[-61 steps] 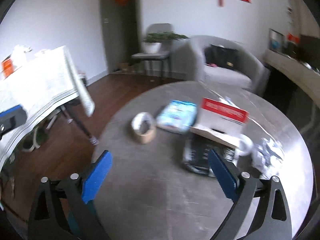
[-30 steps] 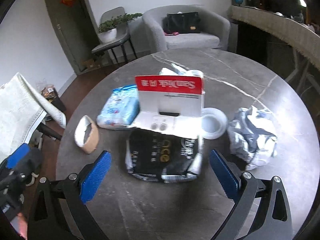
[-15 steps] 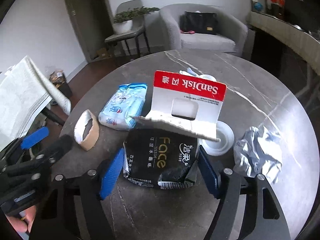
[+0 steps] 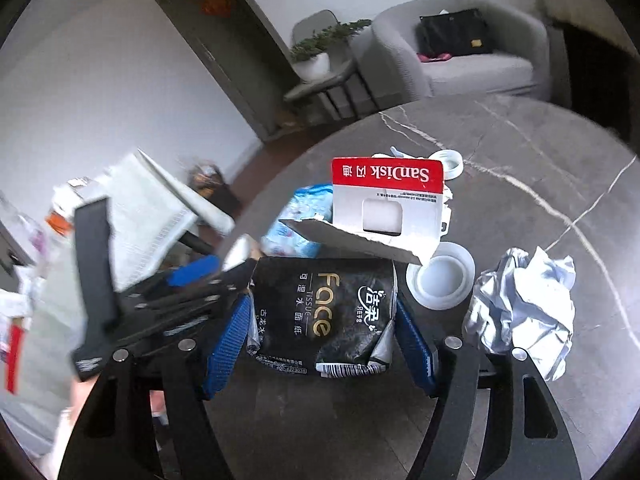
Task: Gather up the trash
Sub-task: 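Grasp the second brown cardboard ring with the left tool while the right tool lifts the packet, then lower the ring into the teal bin and open the left tool while the right tool carries the packet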
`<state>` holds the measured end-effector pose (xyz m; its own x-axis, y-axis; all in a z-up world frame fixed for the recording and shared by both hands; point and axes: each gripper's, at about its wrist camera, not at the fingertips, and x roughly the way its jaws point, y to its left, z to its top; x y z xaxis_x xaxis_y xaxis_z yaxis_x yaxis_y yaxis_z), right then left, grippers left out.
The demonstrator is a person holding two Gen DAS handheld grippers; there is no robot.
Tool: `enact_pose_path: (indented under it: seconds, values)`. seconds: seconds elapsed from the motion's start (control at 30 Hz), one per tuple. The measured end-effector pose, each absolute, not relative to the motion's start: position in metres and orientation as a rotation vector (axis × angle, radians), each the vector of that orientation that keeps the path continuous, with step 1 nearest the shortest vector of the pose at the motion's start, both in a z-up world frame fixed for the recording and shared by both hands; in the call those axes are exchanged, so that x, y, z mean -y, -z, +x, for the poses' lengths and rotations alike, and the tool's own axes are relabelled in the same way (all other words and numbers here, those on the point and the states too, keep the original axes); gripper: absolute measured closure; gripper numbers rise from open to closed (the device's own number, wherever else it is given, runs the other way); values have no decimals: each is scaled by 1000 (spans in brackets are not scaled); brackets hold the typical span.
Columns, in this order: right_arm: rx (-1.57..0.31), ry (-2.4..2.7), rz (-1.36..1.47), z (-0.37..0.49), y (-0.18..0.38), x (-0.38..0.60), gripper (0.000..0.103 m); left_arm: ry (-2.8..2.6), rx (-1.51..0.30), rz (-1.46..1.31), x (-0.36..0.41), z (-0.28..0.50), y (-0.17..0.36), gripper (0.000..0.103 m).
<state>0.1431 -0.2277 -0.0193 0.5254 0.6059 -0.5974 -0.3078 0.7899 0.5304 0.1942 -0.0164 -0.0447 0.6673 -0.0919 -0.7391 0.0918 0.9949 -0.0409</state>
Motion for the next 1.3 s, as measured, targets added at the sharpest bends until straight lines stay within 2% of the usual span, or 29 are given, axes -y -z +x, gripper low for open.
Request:
enact_pose_path:
  seconds: [0.13,0.2,0.27,0.4,0.9,1.3]
  values:
    - [-843,-622,444,142,17,233,32,87,-835,6,23,199,48,34]
    - [-841,-636,438,141,15,233,31,84,-832,19,26,200,48,42]
    - [-842,-646,439,139,14,234,31,84,-829,18,26,200,47,44]
    - [-835,-661,453,138,11,234,31,95,-818,41,28,197,46,61]
    - [-775,-726,456,126,-1,212,31,105,-811,-37,0,170,40,62]
    - [-720,-689,388,104,-9,189,31,154,-793,-61,-24,119,36,62]
